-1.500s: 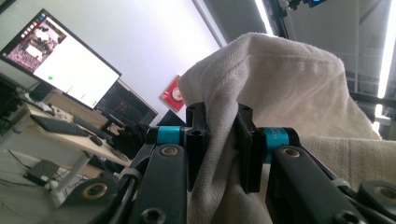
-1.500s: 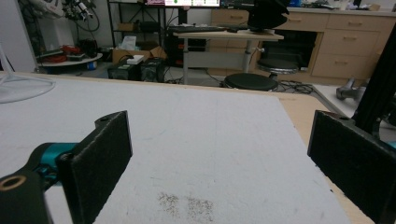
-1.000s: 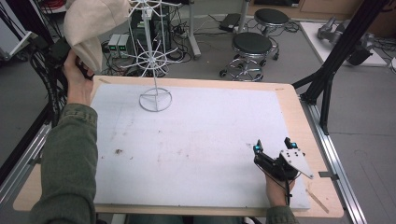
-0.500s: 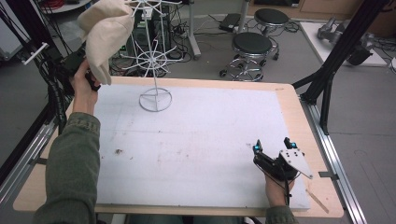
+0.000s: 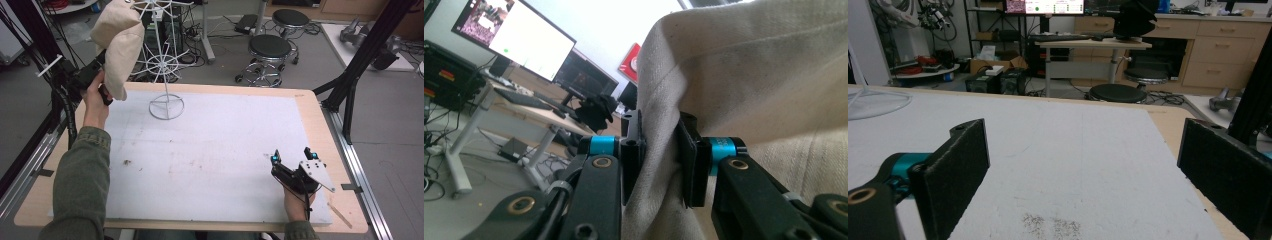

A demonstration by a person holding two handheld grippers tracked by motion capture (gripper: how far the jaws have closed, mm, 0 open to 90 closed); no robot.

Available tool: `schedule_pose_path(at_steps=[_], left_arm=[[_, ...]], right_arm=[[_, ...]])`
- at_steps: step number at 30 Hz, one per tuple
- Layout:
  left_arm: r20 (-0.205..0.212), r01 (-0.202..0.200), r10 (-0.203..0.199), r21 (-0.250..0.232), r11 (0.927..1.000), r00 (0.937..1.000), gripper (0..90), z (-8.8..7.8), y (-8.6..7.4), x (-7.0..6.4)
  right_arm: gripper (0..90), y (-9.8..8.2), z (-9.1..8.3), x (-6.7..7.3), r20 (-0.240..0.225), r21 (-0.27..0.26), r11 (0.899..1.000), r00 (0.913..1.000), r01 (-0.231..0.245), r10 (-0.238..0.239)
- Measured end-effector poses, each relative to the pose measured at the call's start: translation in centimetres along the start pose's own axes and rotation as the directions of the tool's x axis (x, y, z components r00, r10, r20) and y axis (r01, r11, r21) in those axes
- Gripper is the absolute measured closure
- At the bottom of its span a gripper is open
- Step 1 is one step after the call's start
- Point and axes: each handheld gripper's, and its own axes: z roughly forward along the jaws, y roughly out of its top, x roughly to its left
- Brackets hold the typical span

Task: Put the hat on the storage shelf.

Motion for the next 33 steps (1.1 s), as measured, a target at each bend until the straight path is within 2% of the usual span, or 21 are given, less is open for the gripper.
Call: schedule_pose_path(at_steps=[13, 20, 25, 27, 28, 29, 33], left_arm=[[-0.007, 0.033, -0.032, 0.022, 0.9992, 0.9994, 71.9, -0.3, -1.7, 0.9], [-0.016, 0.041, -0.041, 0.015, 0.9990, 0.9990, 69.6, -0.7, -1.7, 1.1], [-0.023, 0.044, -0.043, 0.016, 0.9989, 0.9988, 61.9, -0.8, -1.6, 1.1], [-0.040, 0.034, -0.033, 0.017, 0.9993, 0.9987, 52.1, -0.8, -1.5, 0.9], [-0.047, 0.025, -0.024, 0.019, 0.9995, 0.9986, 52.1, -0.8, -1.5, 0.8], [-0.053, 0.017, -0.016, 0.018, 0.9997, 0.9985, 47.3, -0.8, -1.4, 0.7], [-0.057, 0.002, -0.001, 0.017, 0.9999, 0.9984, 43.2, -0.9, -1.2, 0.5]], right_arm=[[5.4, 0.0, 0.0, 0.0, -0.001, 0.000, 1.000, 1.0000, -0.004, 0.004], [5.5, 0.0, 0.0, 0.0, -0.001, 0.001, 1.000, 1.0000, -0.003, 0.003], [5.5, 0.0, 0.0, 0.0, -0.001, 0.004, 1.000, 1.0000, 0.000, 0.000], [5.4, 0.0, 0.1, 0.0, -0.002, 0.004, 1.000, 1.0000, 0.001, -0.001], [5.4, 0.0, 0.1, 0.0, -0.002, 0.004, 1.000, 1.0000, 0.001, -0.001], [5.4, 0.0, 0.0, 0.0, -0.002, 0.006, 1.000, 1.0000, 0.002, -0.002], [5.4, 0.0, 0.1, -0.1, -0.002, 0.003, 1.000, 1.0000, 0.005, -0.005]])
